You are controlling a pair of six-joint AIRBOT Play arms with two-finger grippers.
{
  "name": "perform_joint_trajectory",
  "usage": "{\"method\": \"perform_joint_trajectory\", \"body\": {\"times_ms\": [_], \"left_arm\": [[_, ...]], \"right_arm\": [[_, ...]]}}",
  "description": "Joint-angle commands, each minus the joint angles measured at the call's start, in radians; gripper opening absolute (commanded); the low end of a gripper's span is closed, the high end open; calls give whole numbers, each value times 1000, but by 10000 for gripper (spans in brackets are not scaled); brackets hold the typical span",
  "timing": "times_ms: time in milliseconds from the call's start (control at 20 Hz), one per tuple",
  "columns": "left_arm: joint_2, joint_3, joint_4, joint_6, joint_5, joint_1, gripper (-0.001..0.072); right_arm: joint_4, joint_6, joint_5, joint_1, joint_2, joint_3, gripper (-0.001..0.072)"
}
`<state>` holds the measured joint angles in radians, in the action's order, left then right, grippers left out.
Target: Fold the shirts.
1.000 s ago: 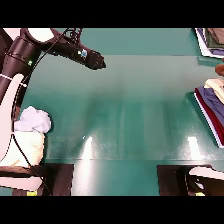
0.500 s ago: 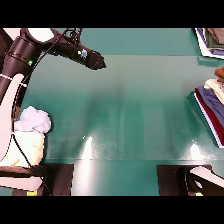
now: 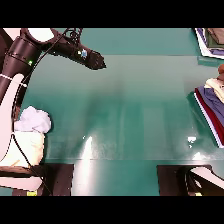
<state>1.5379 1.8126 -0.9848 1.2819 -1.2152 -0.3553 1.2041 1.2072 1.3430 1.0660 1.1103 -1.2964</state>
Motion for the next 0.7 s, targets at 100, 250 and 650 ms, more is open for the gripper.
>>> {"method": "perform_joint_trajectory", "body": {"times_ms": [100,250,650], "left_arm": [[0,0,-3,1,-2,0,27],[0,0,-2,1,-2,0,27],[0,0,-2,1,52,0,27]], "right_arm": [[-237,24,9,-224,-2,7,513],[-269,24,22,-460,-2,7,513],[-259,23,-80,-993,-1,7,161]]}}
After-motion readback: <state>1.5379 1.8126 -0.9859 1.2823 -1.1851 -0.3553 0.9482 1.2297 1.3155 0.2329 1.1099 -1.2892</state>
